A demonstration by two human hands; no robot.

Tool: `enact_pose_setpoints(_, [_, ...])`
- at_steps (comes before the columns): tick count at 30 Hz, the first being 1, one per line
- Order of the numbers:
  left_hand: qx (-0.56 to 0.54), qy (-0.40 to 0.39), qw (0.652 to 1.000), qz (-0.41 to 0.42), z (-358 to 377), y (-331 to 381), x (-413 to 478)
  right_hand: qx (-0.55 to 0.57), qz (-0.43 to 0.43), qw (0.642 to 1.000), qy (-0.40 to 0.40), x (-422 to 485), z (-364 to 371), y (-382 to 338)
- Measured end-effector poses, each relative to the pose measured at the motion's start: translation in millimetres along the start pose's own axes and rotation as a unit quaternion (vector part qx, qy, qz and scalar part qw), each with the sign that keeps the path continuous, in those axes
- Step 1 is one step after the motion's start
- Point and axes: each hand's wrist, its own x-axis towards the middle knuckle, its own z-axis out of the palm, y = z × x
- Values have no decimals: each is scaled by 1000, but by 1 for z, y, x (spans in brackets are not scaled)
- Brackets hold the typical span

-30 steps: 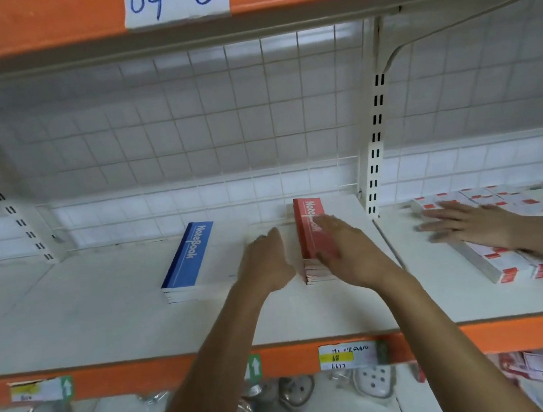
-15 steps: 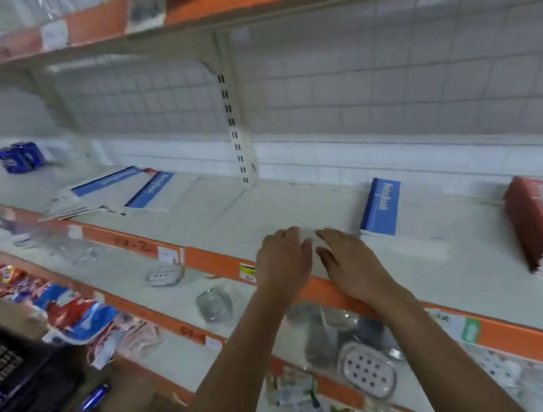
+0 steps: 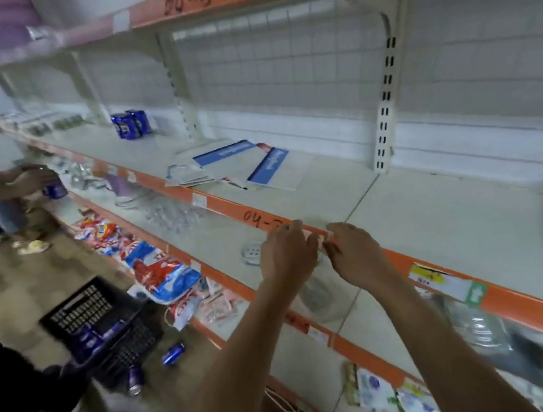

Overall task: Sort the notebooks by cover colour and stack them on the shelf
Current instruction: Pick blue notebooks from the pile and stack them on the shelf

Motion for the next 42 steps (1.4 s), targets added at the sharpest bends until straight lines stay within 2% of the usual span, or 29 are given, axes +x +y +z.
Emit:
enact_pose_setpoints(8, [21, 3, 1000, -21, -14, -86, 76, 37, 28, 999, 9, 99, 57, -46])
enact_pose_setpoints(12, [35, -6, 999, -19, -21, -125, 135, 27, 28, 998, 42, 166, 82, -60])
enact_pose_setpoints(17, [54, -4, 999, 0, -21, -162, 203, -15, 25, 999, 29, 239, 106, -63])
enact_pose_setpoints(22, [61, 6, 998, 9, -20, -190, 255, -11, 56, 998, 37, 280, 131, -64])
enact_pose_setpoints(25, [74, -14, 997, 14, -17, -202, 288, -26, 79, 996, 30, 297, 135, -64])
enact_pose_setpoints(27, [86, -19, 996, 17, -14, -209, 311, -68, 91, 994, -1, 308, 137, -64])
enact_pose_setpoints(29, [91, -26, 995, 20, -12, -216, 334, -95, 101, 988, -67, 319, 136, -66])
enact_pose_setpoints(32, [104, -66, 992, 14, -11, -229, 365, -95, 127, 979, -125, 324, 134, -73])
enact_pose_setpoints(35, [141, -73, 987, 22, -8, -242, 389, -85, 162, 979, -84, 322, 131, -76])
enact_pose_setpoints(39, [224, -42, 971, 68, -10, -235, 393, -73, 154, 982, -79, 319, 124, -78])
enact_pose_setpoints(42, [173, -45, 980, 82, -13, -225, 393, -21, 158, 987, -17, 315, 109, -83])
